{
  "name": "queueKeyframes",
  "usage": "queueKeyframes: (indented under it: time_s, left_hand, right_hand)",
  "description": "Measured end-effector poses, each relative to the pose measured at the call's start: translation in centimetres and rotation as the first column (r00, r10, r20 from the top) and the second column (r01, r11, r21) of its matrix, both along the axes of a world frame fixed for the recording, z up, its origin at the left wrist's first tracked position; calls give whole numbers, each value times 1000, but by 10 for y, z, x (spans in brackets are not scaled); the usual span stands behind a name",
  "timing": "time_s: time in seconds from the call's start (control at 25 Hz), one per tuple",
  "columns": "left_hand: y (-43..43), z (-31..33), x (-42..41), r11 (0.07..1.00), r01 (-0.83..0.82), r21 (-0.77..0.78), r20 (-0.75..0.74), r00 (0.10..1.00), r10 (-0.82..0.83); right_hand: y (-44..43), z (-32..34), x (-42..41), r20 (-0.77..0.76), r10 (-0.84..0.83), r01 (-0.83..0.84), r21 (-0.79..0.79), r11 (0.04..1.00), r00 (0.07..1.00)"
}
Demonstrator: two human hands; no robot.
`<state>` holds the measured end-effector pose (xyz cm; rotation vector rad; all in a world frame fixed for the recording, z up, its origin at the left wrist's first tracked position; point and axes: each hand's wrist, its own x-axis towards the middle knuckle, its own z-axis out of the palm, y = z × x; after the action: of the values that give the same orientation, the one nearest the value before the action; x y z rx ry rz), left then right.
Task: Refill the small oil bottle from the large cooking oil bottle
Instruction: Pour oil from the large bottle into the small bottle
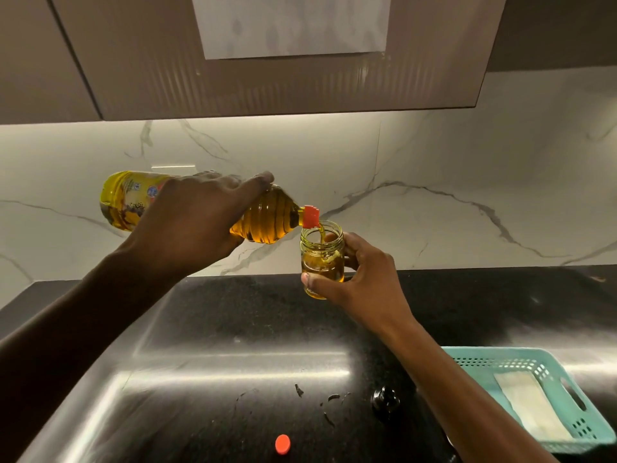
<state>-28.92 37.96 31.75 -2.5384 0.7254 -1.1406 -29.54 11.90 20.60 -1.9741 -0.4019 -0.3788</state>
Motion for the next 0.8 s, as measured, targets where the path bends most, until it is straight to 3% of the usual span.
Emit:
queueKeyframes:
  time_s: [0.8]
  left_hand:
    - [-1,8,0,1000,-16,27,42,999,15]
  right_hand:
    - [-2,5,0,22,1,-1,1,1000,1000]
